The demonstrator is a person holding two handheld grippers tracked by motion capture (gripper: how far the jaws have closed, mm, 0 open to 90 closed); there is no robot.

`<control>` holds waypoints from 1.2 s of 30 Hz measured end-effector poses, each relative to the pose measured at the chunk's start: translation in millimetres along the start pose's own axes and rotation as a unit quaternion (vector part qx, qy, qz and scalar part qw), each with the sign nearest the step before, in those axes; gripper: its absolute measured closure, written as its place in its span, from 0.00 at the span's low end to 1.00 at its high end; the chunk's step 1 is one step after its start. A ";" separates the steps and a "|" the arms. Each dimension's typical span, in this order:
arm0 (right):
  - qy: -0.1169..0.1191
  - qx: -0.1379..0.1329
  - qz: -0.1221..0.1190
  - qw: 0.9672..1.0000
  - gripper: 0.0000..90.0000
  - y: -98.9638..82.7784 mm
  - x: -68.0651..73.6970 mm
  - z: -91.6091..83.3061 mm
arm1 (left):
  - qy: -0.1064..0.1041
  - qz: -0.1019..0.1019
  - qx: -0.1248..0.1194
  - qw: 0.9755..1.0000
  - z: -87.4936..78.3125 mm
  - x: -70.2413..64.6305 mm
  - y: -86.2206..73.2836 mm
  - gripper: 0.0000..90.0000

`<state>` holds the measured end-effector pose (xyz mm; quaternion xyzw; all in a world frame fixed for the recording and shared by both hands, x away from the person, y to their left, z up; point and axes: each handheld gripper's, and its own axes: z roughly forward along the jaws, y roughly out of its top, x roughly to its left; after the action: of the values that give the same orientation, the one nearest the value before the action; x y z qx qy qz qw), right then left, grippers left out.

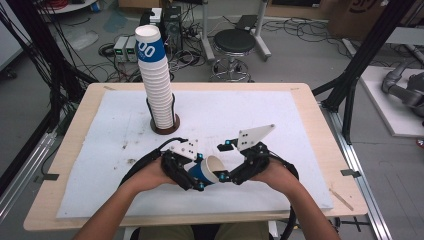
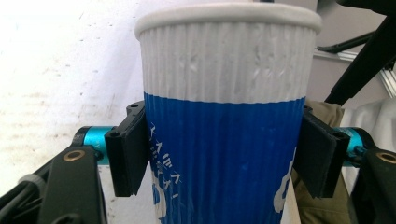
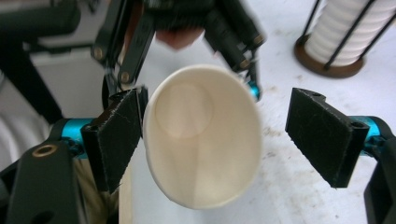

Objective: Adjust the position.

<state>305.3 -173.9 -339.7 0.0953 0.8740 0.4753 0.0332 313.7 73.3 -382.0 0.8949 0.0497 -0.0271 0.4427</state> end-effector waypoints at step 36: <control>-0.220 -0.069 0.095 0.968 0.21 -99.7 -12.4 -51.1 | 0.098 -0.026 -0.229 0.968 -27.0 0.0 -59.4 0.30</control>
<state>296.3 -271.3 -395.7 0.2780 0.7972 0.5026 0.1861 307.0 130.6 -412.6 0.7661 0.1213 0.0608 0.6282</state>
